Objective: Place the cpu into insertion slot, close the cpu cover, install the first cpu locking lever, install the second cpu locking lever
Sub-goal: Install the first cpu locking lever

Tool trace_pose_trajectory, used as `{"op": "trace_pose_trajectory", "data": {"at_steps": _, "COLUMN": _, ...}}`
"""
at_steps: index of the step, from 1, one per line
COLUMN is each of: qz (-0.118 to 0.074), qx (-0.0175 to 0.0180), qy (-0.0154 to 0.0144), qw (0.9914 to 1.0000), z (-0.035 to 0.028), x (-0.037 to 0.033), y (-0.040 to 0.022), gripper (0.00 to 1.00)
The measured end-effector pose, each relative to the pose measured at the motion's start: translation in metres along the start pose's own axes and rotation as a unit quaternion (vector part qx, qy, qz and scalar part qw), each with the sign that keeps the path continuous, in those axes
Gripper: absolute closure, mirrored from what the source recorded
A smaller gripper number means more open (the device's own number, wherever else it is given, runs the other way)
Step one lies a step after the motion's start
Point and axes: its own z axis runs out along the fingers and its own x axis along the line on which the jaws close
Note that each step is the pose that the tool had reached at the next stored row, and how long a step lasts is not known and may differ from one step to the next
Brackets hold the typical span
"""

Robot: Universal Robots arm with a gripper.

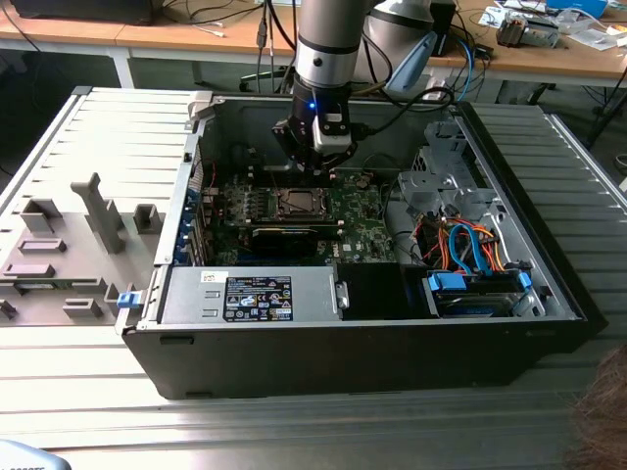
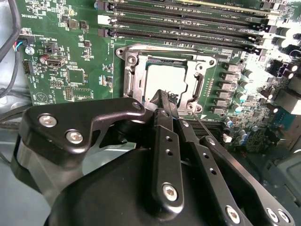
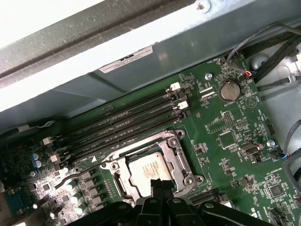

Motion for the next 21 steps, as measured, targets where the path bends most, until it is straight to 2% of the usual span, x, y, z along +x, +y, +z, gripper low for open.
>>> {"op": "trace_pose_trajectory", "data": {"at_steps": 21, "qz": -0.014, "qx": 0.0005, "qy": -0.0005, "qw": 0.99989, "z": 0.0, "x": 0.0, "y": 0.0, "gripper": 0.89}}
